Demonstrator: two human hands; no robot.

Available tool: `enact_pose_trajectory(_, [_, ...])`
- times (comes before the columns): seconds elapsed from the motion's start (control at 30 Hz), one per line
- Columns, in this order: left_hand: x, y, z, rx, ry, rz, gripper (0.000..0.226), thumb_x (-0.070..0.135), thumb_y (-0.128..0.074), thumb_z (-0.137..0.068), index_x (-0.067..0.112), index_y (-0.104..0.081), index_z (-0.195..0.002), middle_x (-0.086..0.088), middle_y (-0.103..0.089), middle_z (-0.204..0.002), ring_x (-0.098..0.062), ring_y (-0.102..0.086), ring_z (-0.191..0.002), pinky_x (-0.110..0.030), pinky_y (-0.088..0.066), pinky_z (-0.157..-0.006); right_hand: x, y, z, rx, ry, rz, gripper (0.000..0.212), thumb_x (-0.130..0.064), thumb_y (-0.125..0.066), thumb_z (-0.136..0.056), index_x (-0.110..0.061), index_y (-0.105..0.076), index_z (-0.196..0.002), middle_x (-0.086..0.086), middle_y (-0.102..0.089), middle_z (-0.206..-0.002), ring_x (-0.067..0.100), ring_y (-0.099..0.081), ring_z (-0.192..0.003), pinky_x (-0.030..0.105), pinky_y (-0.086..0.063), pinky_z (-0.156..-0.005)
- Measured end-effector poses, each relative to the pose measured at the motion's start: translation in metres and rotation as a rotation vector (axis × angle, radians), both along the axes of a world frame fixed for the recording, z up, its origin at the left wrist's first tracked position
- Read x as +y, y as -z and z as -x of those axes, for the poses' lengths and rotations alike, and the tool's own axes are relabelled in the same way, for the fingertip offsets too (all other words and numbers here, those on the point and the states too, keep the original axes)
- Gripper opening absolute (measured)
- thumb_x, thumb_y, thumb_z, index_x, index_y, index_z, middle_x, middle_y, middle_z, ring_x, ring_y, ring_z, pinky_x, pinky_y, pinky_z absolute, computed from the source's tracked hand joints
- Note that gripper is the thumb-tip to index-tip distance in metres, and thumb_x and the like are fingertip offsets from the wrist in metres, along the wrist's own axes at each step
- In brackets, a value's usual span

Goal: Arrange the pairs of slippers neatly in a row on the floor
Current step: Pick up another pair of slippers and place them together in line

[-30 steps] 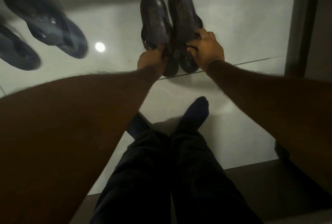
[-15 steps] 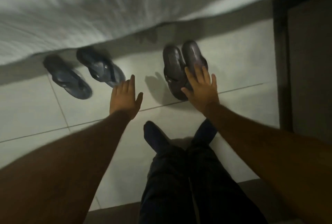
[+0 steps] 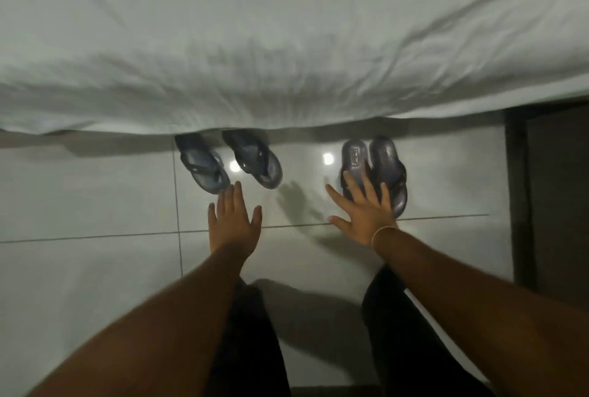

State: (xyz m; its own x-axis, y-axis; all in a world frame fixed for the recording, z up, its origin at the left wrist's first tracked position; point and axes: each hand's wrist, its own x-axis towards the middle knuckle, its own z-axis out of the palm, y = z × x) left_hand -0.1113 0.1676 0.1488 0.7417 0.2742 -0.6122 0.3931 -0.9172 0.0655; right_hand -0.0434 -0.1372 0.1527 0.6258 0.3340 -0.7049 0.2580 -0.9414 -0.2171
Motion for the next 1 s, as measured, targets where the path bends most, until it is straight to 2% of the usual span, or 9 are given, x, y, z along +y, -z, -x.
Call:
enact_pose_trajectory(0.17, [0.05,0.05,0.029,0.209,-0.063,0.051,0.08,0.063,-0.024,-0.108,0.019,-0.003,-0.171,-0.006,0.0,-0.182,-0.028,0.0,-0.167,-0.051,-0.002,-0.134,0.033,0.037,0.028,0.041,-0.006,0.061,0.074,-0.07,-0.036,-0.104,-0.051,0.002,-0.165,-0.002,0.013,-0.179,0.034,0.011,-0.165,0.066,0.0,-0.128])
enact_pose_trajectory(0.27, [0.084,0.055,0.049,0.347,-0.048,0.145,0.077,0.06,-0.026,-0.109,0.019,-0.009,-0.172,-0.006,-0.007,-0.182,-0.028,-0.006,-0.166,-0.049,-0.004,-0.133,0.078,0.057,0.059,0.08,0.115,0.099,0.076,-0.066,-0.043,-0.104,-0.046,-0.007,-0.167,-0.001,0.004,-0.18,0.035,0.002,-0.165,0.063,-0.005,-0.129])
enact_pose_trajectory(0.33, [0.121,0.065,0.058,0.358,0.056,0.133,0.076,0.059,-0.028,-0.109,0.02,-0.01,-0.172,-0.005,-0.008,-0.181,-0.028,-0.008,-0.166,-0.049,-0.006,-0.133,0.118,0.078,0.064,0.062,0.205,0.118,0.077,-0.063,-0.047,-0.104,-0.043,-0.008,-0.168,-0.001,0.0,-0.18,0.035,-0.002,-0.165,0.063,-0.009,-0.13])
enact_pose_trajectory(0.43, [0.187,0.085,0.055,0.348,0.136,0.118,0.077,0.059,-0.032,-0.109,0.02,-0.011,-0.171,-0.007,-0.011,-0.181,-0.03,-0.014,-0.165,-0.049,-0.012,-0.132,0.176,0.113,0.052,0.079,0.257,0.067,0.079,-0.056,-0.051,-0.104,-0.04,-0.008,-0.168,0.001,0.001,-0.18,0.037,-0.004,-0.165,0.061,-0.011,-0.13])
enact_pose_trajectory(0.57, [0.238,0.127,0.034,0.195,-0.079,0.097,0.081,0.054,-0.048,-0.105,0.014,-0.018,-0.168,-0.014,-0.033,-0.172,-0.037,-0.037,-0.154,-0.053,-0.031,-0.122,0.238,0.162,0.012,0.028,0.282,0.018,0.082,-0.049,-0.058,-0.103,-0.04,-0.009,-0.168,0.007,-0.003,-0.179,0.048,-0.014,-0.161,0.058,-0.02,-0.129])
enact_pose_trajectory(0.67, [0.247,0.165,0.002,0.118,-0.177,0.105,0.091,0.053,-0.055,-0.103,0.019,-0.004,-0.171,-0.014,-0.024,-0.176,-0.042,-0.038,-0.153,-0.053,-0.034,-0.12,0.271,0.194,-0.028,-0.036,0.192,-0.027,0.083,-0.043,-0.061,-0.101,-0.044,-0.012,-0.168,0.012,-0.002,-0.179,0.054,-0.017,-0.158,0.058,-0.021,-0.129])
enact_pose_trajectory(0.77, [0.244,0.197,-0.03,0.06,-0.164,0.166,0.09,0.051,-0.055,-0.103,0.029,0.0,-0.172,-0.015,-0.008,-0.18,-0.047,-0.034,-0.155,-0.055,-0.033,-0.123,0.28,0.218,-0.064,-0.052,0.076,-0.064,0.075,-0.037,-0.063,-0.1,-0.042,-0.026,-0.166,0.014,-0.007,-0.178,0.053,-0.027,-0.154,0.054,-0.028,-0.127])
enact_pose_trajectory(0.9, [0.237,0.221,-0.045,0.032,-0.067,0.215,0.076,0.045,-0.058,-0.103,0.038,-0.021,-0.169,-0.016,0.01,-0.179,-0.051,-0.038,-0.151,-0.047,-0.038,-0.123,0.26,0.225,-0.084,-0.011,0.1,-0.108,0.062,-0.027,-0.066,-0.101,-0.033,-0.045,-0.159,0.016,-0.033,-0.169,0.046,-0.044,-0.146,0.044,-0.034,-0.126])
enact_pose_trajectory(1.0, [0.228,0.225,-0.041,-0.048,-0.111,0.232,0.05,0.037,-0.06,-0.1,0.039,-0.051,-0.149,-0.014,-0.001,-0.179,-0.05,-0.058,-0.132,-0.05,-0.05,-0.112,0.24,0.219,-0.086,-0.026,0.094,-0.086,0.056,-0.022,-0.068,-0.1,-0.03,-0.053,-0.154,0.019,-0.049,-0.156,0.045,-0.051,-0.139,0.048,-0.04,-0.122])
